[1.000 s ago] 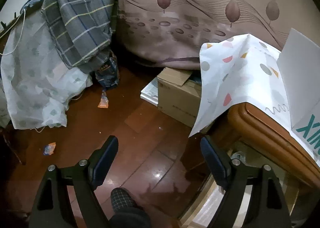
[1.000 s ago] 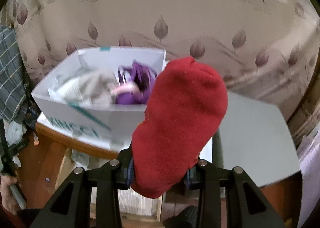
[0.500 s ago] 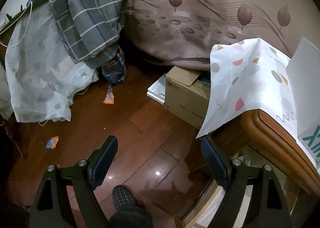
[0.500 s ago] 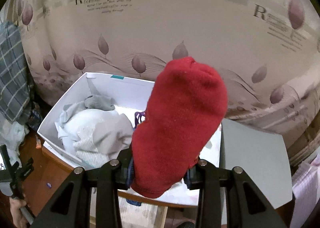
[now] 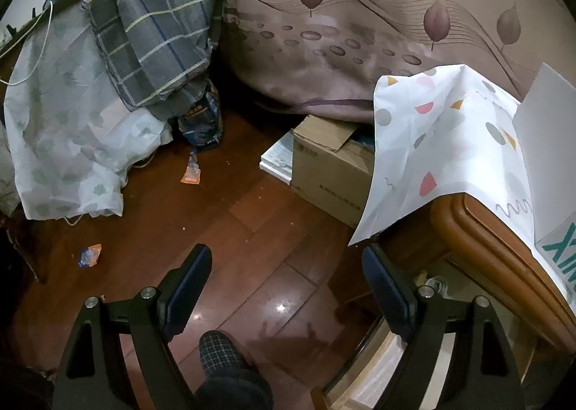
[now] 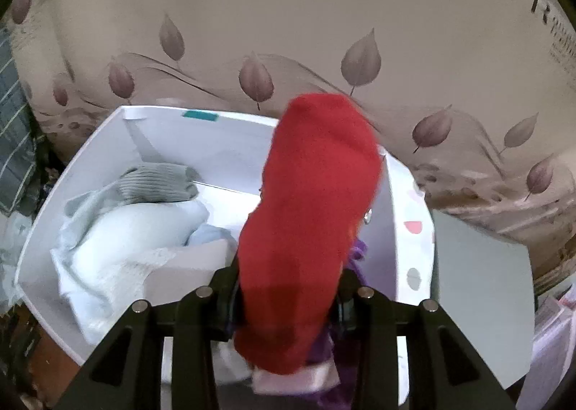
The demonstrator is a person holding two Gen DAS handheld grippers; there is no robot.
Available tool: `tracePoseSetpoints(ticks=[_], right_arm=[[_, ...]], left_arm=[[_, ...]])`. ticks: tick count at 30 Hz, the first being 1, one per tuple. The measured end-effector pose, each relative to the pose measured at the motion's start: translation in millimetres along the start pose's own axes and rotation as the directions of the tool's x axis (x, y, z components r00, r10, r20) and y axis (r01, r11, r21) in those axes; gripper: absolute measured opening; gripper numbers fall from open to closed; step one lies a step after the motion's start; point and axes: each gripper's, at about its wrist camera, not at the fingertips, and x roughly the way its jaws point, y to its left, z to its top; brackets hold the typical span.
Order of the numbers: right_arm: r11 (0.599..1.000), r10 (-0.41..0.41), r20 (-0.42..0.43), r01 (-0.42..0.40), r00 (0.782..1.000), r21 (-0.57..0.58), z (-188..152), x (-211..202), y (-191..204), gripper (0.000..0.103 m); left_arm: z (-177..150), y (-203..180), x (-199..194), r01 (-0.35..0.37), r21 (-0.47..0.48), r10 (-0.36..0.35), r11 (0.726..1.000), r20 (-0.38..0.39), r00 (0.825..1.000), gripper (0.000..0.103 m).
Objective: Take underwear out of drawer
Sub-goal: 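Open the right tool to release the red sock into the shoe box, then move the right tool down into the drawer toward the navy floral underwear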
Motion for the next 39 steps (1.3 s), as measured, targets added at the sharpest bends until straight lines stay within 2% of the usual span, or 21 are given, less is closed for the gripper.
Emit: tracePoseSetpoints(ticks=[4,9,12,16,18,22,27,30,32,35,39], right_arm=[[1.000,-0.016,-0.020,0.016,1.000,-0.021,4.4,19.7,3.8,0.041],[1.000,0.021,-0.042,-0.020,0.999,0.019,6.8,27.3,-3.5,0.047],[0.999,0.031,-0.036,-0.030,0.999,0.024,6.2,21.8,-5.4,0.057],[1.000,0.005,0.025,-0.005,1.000,-0.010,2.6,-3.0,-2.9,0.066],[1.000,0.010,0.066,-0.009,0.998,-0.027,-1.3,-21.0,-2.6,0.066],[0.994,0.048,0.153,-0.031,0.987,-0.108,-28.9,-66.4,3.5,0.066],[0.971,0.147,0.205,-0.101,0.968,-0.216,-94.2,-106.5,16.8,0.066],[0.943,0.207,0.168,-0.150,0.964,-0.297,-140.1,-102.9,31.4,0.066],[0.910,0.238,0.095,-0.187,0.967,-0.369,-171.0,-84.7,45.4,0.066],[0.867,0.229,-0.018,-0.213,0.973,-0.450,-205.9,-43.1,64.0,0.066],[0.843,0.200,-0.121,-0.234,0.972,-0.485,-227.7,15.4,79.7,0.066]], left_arm=[[-0.3,-3.2,0.5,0.007,0.004,-0.007,1.000,-0.004,1.000,0.083],[-1.8,-6.8,0.8,0.014,0.010,-0.014,1.000,-0.009,1.000,0.083],[-1.9,-7.5,0.9,0.016,0.012,-0.016,1.000,-0.011,1.000,0.083],[-2.4,-8.0,1.1,0.019,0.015,-0.019,1.000,-0.012,1.000,0.083],[-2.9,-7.7,0.7,0.018,0.015,-0.018,1.000,-0.014,1.000,0.083],[-3.6,-8.0,0.7,0.018,0.014,-0.018,1.000,-0.008,1.000,0.083],[-6.3,-6.9,1.1,0.012,0.009,-0.012,1.000,-0.008,1.000,0.083],[-8.5,-8.8,0.1,0.004,0.022,-0.004,1.000,-0.001,1.000,0.083],[-8.4,-8.7,-0.6,0.005,0.027,-0.005,1.000,0.001,1.000,0.083],[-8.1,-8.8,-1.0,0.007,0.028,-0.007,1.000,-0.001,1.000,0.083],[-8.0,-9.2,-1.4,0.006,0.030,-0.006,1.000,-0.002,1.000,0.083]])
